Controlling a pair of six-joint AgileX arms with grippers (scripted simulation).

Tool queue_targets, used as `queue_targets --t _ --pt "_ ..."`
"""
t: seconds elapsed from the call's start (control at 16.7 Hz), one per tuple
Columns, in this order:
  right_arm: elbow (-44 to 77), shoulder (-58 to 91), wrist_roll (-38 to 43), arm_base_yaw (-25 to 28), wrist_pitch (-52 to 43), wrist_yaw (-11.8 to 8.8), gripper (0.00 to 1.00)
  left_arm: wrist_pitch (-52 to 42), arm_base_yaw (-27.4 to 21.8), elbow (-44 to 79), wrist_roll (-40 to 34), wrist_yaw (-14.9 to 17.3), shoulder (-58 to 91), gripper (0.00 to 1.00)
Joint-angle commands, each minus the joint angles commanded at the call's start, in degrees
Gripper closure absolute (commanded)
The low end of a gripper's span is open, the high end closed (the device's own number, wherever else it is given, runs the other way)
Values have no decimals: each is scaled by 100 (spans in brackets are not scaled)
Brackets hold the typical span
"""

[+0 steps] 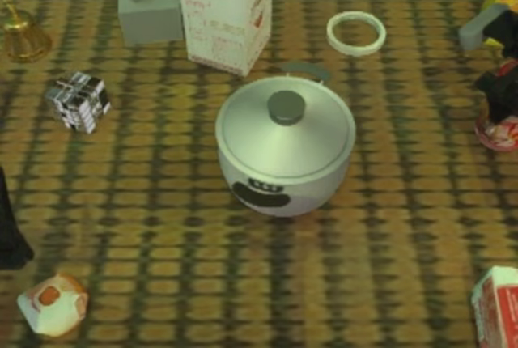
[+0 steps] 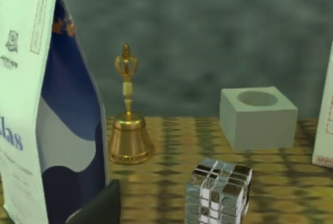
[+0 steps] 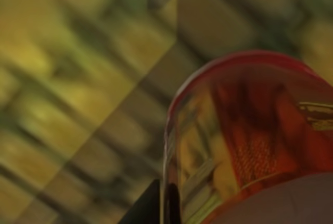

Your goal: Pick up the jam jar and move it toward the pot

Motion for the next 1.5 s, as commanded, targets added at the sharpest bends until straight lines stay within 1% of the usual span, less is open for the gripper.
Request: queue_targets --t 0.3,0.36,0.96,1.14,1.5 --pt "0 0 0 0 0 0 98 0 0 0 0 0 0 0" --pt "0 0 0 0 0 0 100 0 0 0 0 0 0 0" --pt "-87 -92 15 -2 -25 -2 100 0 0 0 0 0 0 0" --pt "-577 -679 35 9 -156 -9 100 0 0 0 0 0 0 0" --pt "-1855 -2479 25 82 -554 -24 100 0 0 0 0 0 0 0"
